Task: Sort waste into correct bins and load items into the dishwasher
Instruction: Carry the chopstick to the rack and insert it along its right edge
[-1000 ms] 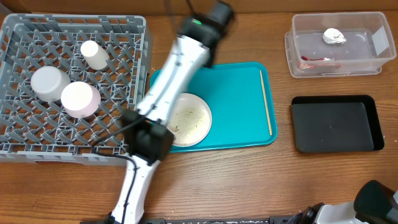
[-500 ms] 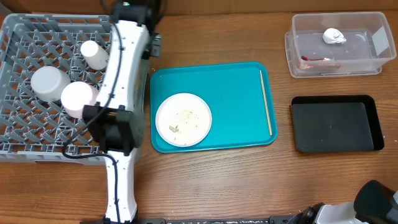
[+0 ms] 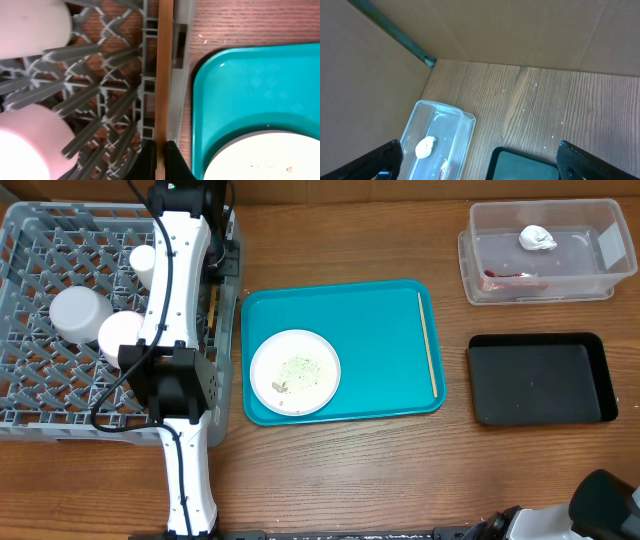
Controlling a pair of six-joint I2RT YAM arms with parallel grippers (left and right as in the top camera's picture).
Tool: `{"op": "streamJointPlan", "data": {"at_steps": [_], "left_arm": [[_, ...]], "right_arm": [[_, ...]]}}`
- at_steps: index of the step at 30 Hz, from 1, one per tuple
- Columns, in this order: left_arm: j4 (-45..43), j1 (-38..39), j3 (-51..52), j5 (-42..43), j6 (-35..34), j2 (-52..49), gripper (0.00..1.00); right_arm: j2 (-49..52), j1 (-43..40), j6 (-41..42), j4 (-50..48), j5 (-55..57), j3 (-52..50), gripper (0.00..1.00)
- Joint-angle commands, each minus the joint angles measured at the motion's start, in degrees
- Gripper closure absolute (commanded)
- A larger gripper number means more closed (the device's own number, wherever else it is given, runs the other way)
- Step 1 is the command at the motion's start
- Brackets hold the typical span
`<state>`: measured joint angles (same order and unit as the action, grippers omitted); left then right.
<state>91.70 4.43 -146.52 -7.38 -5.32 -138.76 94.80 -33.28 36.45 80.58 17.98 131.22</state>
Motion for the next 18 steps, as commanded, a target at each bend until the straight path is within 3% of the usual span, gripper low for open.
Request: {"op": "streamJointPlan", "data": {"at_steps": [1, 18], "left_arm": [[-0.2, 0.07, 0.17, 1.84, 2.19, -1.16, 0.96], [0.44, -2.54, 0.17, -2.19, 2.14, -1.49, 0.95]], "right_arm": [[-0.28, 0.11, 0.48, -0.26, 0.39, 0.02, 0.0], [-0.28, 0.09, 0.48, -0.26, 0.39, 0.02, 0.0]]}}
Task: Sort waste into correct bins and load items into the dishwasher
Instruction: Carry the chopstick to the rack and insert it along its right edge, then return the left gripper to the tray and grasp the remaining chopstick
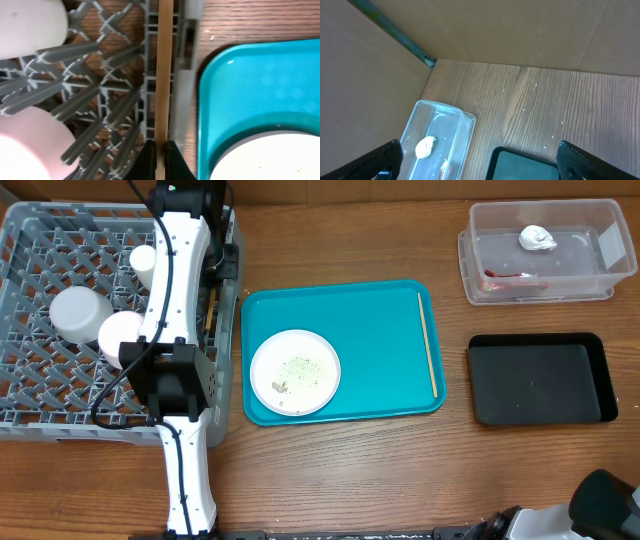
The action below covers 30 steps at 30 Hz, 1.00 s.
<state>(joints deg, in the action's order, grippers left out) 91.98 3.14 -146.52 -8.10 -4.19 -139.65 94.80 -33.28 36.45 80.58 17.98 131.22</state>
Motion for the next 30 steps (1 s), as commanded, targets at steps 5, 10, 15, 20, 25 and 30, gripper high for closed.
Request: {"op": "streamJointPlan", "data": {"at_steps": [5, 10, 15, 20, 25, 30], "left_arm": [[0.44, -1.66, 0.17, -0.72, 1.03, -0.59, 0.61], [0.35, -1.57, 0.17, 2.75, 2.51, -0.59, 0.45], [0.76, -1.55, 0.15, 10.91, 2.47, -0.52, 0.52], [-3.28, -1.03, 0.09, 53.33, 2.54, -0.17, 0.58], [-10.47, 2.56, 0.09, 76.08, 2.49, -0.15, 0.78], [-10.36, 11.13, 0.09, 66.79, 2.54, -0.15, 0.65]], "right_arm": [[-0.28, 0.09, 0.48, -0.26, 0.39, 0.02, 0.0], [-0.28, 0.11, 0.48, -0.26, 0.39, 0.02, 0.0], [-0.28, 0.09, 0.48, -0.26, 0.39, 0.02, 0.0], [-0.28, 0.09, 0.48, -0.26, 0.39, 0.02, 0.0], [-0.28, 0.09, 0.48, -0.26, 0.39, 0.02, 0.0], [-0.28, 0.09, 0.48, -0.26, 0.39, 0.02, 0.0]]}}
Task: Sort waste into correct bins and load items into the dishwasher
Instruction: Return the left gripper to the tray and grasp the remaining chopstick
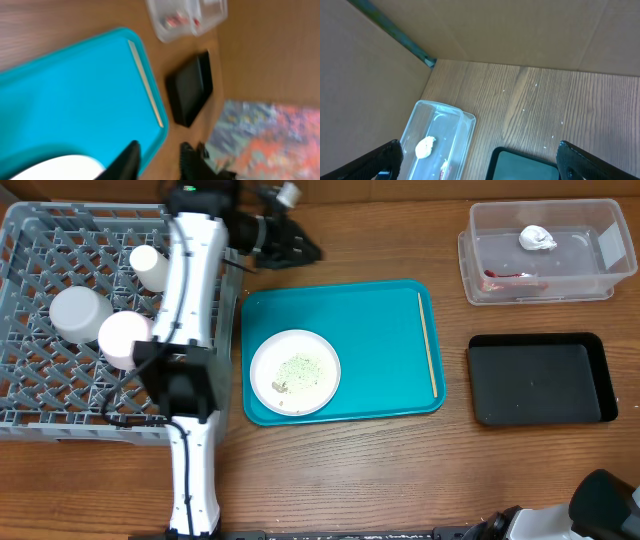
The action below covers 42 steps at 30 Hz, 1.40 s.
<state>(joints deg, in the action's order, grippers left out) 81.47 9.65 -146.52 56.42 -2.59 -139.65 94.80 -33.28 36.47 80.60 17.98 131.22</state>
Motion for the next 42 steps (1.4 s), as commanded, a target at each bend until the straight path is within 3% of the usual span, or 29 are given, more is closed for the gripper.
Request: {"op": "streamJointPlan", "data": {"at_steps": [1, 2, 3, 7, 9, 13, 16, 17, 20, 24, 28, 42], "left_arm": [[-0.04, 7.67, 0.11, -0.11, 0.94, -0.15, 0.51], [-0.5, 9.03, 0.11, -0.96, 0.92, -0.15, 0.29], [-1.22, 11.13, 0.11, -2.01, 0.9, -0.17, 0.0], [-4.09, 20.24, 0.11, -9.11, 0.83, -0.2, 0.0], [-5.73, 24.3, 0.11, -17.79, -3.43, -0.33, 0.0], [-4.59, 31.67, 0.11, -48.37, -26.34, -0.9, 0.0], [-2.99, 35.69, 0.11, -63.98, -39.06, -1.44, 0.0], [-2.8, 36.65, 0.11, -67.17, -41.81, -1.66, 0.05], [-3.06, 38.97, 0.13, -74.77, -48.02, -2.4, 0.34], [-6.25, 39.98, 0.13, -76.85, -52.52, -4.33, 0.36], [-9.88, 39.95, 0.13, -73.37, -54.71, -7.26, 0.37], [-14.49, 39.89, 0.13, -68.81, -56.39, -15.8, 0.37]], "right_arm": [[-0.28, 0.09, 0.46, -0.28, 0.39, 0.02, 0.0], [-0.28, 0.09, 0.46, -0.28, 0.39, 0.02, 0.0], [-0.28, 0.09, 0.46, -0.28, 0.39, 0.02, 0.0], [-0.28, 0.09, 0.46, -0.28, 0.39, 0.02, 0.0], [-0.28, 0.09, 0.46, -0.28, 0.39, 0.02, 0.0], [-0.28, 0.09, 0.46, -0.28, 0.39, 0.02, 0.0], [-0.28, 0.09, 0.46, -0.28, 0.39, 0.02, 0.0], [-0.28, 0.09, 0.46, -0.28, 0.39, 0.02, 0.0], [-0.28, 0.09, 0.46, -0.28, 0.39, 0.02, 0.0], [-0.28, 0.09, 0.46, -0.28, 0.39, 0.02, 0.0], [-0.28, 0.09, 0.46, -0.28, 0.39, 0.02, 0.0], [-0.28, 0.09, 0.46, -0.28, 0.39, 0.02, 0.0]]}}
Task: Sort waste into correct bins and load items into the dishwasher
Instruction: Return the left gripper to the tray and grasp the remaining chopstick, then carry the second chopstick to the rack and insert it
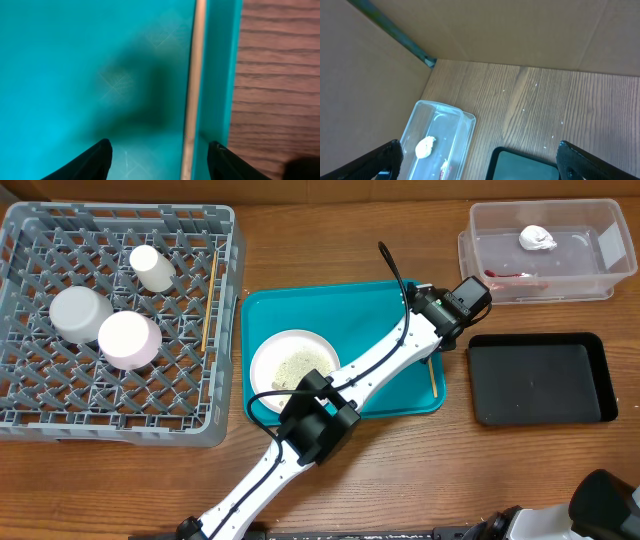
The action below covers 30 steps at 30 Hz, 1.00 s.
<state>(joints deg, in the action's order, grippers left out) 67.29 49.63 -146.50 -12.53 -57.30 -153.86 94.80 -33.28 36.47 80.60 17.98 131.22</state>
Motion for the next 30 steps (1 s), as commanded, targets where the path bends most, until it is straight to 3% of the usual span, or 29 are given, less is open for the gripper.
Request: {"op": "streamJointPlan", "data": {"at_steps": [1, 6, 8, 13, 14, 21, 26, 30], "left_arm": [[-0.35, -0.09, 0.11, 0.15, -1.7, -2.21, 0.38], [-0.07, -0.09, 0.11, 0.42, -1.64, -4.68, 0.35], [0.28, -0.09, 0.13, 0.66, -1.62, -5.51, 0.38], [1.51, -0.22, 0.07, 0.83, -1.22, -5.6, 0.9], [1.49, -0.33, 0.07, 1.29, -0.68, -5.53, 0.96], [2.29, -3.28, -1.2, 8.33, 5.4, -3.43, 0.96], [7.72, -8.09, -3.32, 8.76, 6.58, 1.42, 0.96], [9.7, -13.51, -3.58, 9.44, 12.39, 7.56, 0.96]], "right_arm": [[-0.28, 0.09, 0.46, -0.28, 0.39, 0.02, 0.0], [-0.28, 0.09, 0.46, -0.28, 0.39, 0.02, 0.0], [-0.26, 0.09, 0.46, -0.28, 0.39, 0.02, 0.0], [-0.28, 0.09, 0.46, -0.28, 0.39, 0.02, 0.0], [-0.28, 0.09, 0.46, -0.28, 0.39, 0.02, 0.0], [-0.28, 0.09, 0.46, -0.28, 0.39, 0.02, 0.0], [-0.28, 0.09, 0.46, -0.28, 0.39, 0.02, 0.0], [-0.26, 0.09, 0.46, -0.28, 0.39, 0.02, 0.0]]}}
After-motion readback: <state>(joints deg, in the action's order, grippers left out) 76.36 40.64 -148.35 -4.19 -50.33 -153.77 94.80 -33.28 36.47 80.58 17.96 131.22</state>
